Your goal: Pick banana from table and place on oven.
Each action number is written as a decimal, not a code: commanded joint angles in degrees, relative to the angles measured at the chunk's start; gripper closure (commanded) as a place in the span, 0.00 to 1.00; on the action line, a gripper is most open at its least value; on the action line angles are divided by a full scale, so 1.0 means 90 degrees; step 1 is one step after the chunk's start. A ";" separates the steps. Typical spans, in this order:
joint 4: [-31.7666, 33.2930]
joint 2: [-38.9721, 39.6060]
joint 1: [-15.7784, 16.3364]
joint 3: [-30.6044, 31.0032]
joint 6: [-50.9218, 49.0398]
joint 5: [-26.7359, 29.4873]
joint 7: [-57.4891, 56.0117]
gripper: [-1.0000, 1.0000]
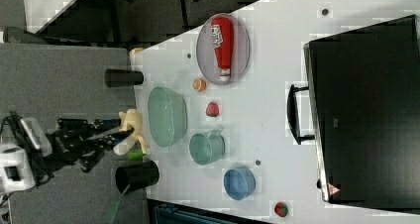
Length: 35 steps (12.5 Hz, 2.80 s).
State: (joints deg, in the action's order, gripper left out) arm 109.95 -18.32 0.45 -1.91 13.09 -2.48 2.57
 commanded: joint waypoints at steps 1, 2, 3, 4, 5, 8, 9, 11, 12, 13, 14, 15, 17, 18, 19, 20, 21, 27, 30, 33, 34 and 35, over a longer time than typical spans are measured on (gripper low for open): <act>0.0100 0.0773 -0.0256 -0.0454 -0.0361 -0.0012 -0.0238 0.73; 0.0020 0.0929 -0.0295 -0.0707 -0.0326 -0.0012 -0.0649 0.73; -0.0055 0.1081 -0.0326 -0.0999 -0.0315 -0.0015 -0.1180 0.73; -0.0114 0.1237 -0.0367 -0.1325 -0.0291 -0.0020 -0.1656 0.73; -0.0154 0.1401 -0.0409 -0.1684 -0.0199 -0.0020 -0.2138 0.73; -0.0196 0.1931 -0.0464 -0.2682 0.0482 -0.0019 -0.3981 0.73; -0.0199 0.2118 -0.0469 -0.2973 0.0831 -0.0019 -0.4492 0.73; -0.0201 0.2473 -0.0475 -0.3433 0.1361 -0.0016 -0.5271 0.73; -0.0204 0.2619 -0.0477 -0.3578 0.1428 -0.0004 -0.5539 0.73; -0.0216 0.2738 -0.0484 -0.3673 0.1456 0.0002 -0.5635 0.69; -0.0229 0.2821 -0.0486 -0.3734 0.1461 0.0009 -0.5633 0.59; -0.0230 0.2863 -0.0486 -0.3747 0.1461 0.0013 -0.5635 0.48; -0.0237 0.2867 -0.0478 -0.3718 0.1463 0.0020 -0.5635 0.25; -0.0265 0.2865 -0.0477 -0.3711 0.1482 0.0020 -0.5636 0.14; -0.0279 0.2862 -0.0473 -0.3705 0.1526 0.0020 -0.5633 0.03; -0.0287 0.2855 -0.0458 -0.3671 0.1549 0.0020 -0.5637 0.00; -0.0313 0.2838 -0.0429 -0.3619 0.1547 0.0019 -0.5637 0.00; -0.0765 0.1933 -0.0096 -0.2735 0.0321 0.0010 -0.4253 0.00; -0.0741 0.1226 0.0031 -0.1823 -0.0819 0.0000 -0.2002 0.00; -0.0733 0.0718 0.0051 -0.0851 -0.1426 -0.0012 -0.0403 0.00; -0.0730 0.0588 0.0051 -0.0591 -0.1471 -0.0012 0.0014 0.00; -0.0719 0.0482 0.0050 -0.0379 -0.1513 -0.0012 0.0262 0.00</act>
State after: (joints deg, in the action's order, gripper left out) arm 104.13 -15.58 1.89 -4.47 1.15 -1.11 -5.09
